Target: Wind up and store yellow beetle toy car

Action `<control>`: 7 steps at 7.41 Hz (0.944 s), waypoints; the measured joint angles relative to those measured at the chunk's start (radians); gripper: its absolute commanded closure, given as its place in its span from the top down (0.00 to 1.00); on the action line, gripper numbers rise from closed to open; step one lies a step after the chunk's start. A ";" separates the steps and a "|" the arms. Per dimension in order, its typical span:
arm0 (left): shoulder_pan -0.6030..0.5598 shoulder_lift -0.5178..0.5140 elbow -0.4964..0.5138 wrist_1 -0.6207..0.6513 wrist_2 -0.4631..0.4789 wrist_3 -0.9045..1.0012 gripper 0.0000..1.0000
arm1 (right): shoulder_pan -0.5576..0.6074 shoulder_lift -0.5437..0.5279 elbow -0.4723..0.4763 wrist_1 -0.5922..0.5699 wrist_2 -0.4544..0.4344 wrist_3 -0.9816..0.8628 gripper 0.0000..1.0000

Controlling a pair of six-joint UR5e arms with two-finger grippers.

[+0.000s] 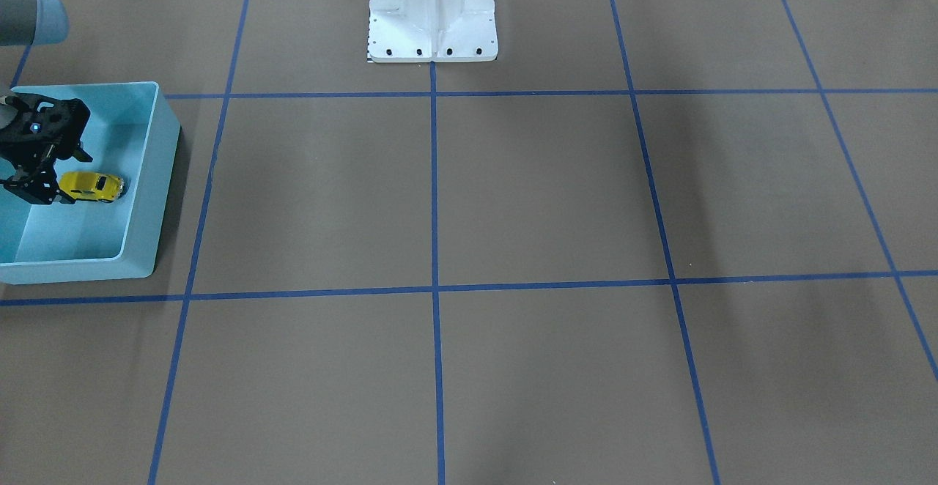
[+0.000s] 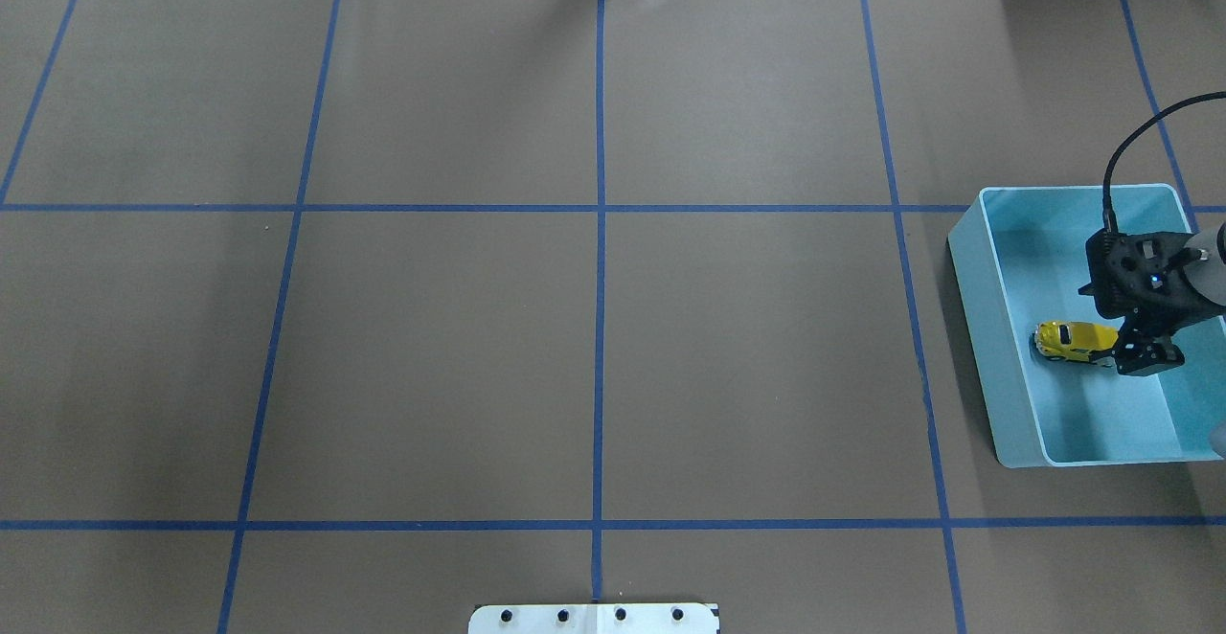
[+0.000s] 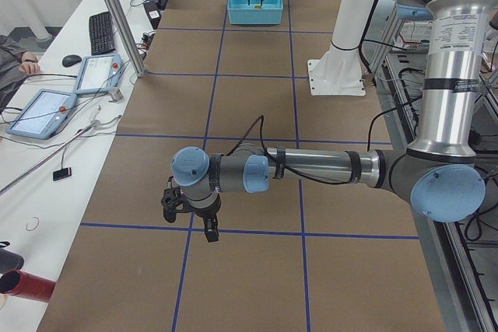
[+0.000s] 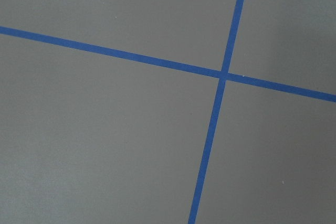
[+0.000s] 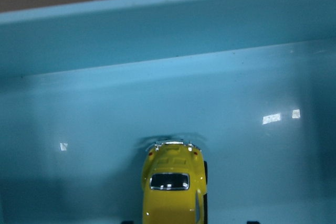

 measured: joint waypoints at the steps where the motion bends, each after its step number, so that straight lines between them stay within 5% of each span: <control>1: 0.000 0.000 0.000 0.000 0.000 0.000 1.00 | 0.002 0.001 0.003 0.008 0.012 0.001 1.00; 4: 0.000 0.000 0.000 0.000 0.000 0.000 1.00 | 0.171 -0.005 0.018 -0.045 0.151 -0.006 1.00; 7: 0.000 0.000 0.001 0.000 0.000 0.000 1.00 | 0.487 -0.004 -0.013 -0.330 0.221 -0.040 0.99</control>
